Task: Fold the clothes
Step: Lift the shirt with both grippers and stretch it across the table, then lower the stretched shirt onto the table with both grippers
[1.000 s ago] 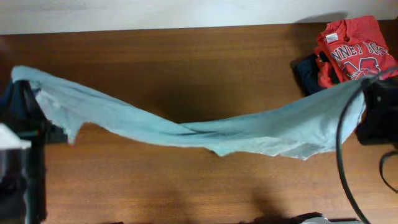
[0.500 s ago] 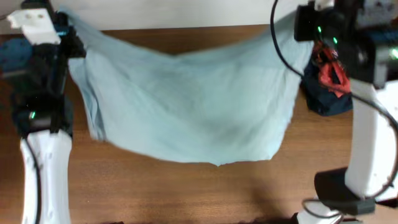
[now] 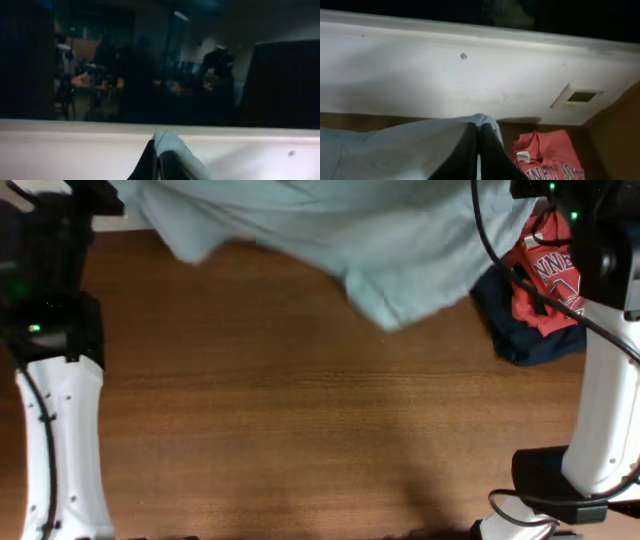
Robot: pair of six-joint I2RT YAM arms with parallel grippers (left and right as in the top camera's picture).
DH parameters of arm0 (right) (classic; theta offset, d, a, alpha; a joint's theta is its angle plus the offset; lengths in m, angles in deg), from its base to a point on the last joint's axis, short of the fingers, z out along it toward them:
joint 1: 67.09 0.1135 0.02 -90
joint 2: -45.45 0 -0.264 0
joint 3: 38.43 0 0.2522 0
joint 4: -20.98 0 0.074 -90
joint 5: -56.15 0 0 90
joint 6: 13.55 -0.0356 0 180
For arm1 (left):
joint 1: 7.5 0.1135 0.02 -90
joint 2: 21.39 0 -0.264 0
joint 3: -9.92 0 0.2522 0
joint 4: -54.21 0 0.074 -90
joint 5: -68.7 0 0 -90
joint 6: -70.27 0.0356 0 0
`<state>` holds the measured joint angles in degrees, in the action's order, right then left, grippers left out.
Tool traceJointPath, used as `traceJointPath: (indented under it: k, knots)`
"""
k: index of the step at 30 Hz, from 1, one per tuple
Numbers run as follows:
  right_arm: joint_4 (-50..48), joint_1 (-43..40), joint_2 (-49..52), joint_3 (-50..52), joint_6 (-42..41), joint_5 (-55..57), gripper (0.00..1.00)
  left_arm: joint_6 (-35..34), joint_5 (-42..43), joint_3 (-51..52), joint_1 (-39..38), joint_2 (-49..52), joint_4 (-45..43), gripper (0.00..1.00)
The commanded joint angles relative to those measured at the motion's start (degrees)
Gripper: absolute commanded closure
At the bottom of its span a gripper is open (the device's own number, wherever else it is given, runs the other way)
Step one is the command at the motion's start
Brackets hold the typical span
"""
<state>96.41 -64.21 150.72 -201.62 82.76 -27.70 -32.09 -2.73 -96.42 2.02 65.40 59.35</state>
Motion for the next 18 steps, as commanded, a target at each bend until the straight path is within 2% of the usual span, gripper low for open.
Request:
traceJointPath:
  k: [1,7,11,18]
  knots:
    - [1.7,-0.3,-0.6,-0.9,1.0,-1.3,0.96,-1.1,3.6,-1.1,0.3,-0.5,5.1,0.99]
    - [11.5,-0.3,2.3,0.9,1.0,-5.9,0.96,-0.8,3.1,-1.1,0.3,1.1,26.3,1.00]
    - [19.5,-0.3,5.5,1.1,0.3,-9.4,0.96,2.1,1.9,-1.0,0.4,3.3,38.4,0.99]
    - [32.5,-0.3,10.6,1.2,-3.8,-9.6,0.96,2.2,-8.1,-1.0,0.4,8.4,54.4,0.99]
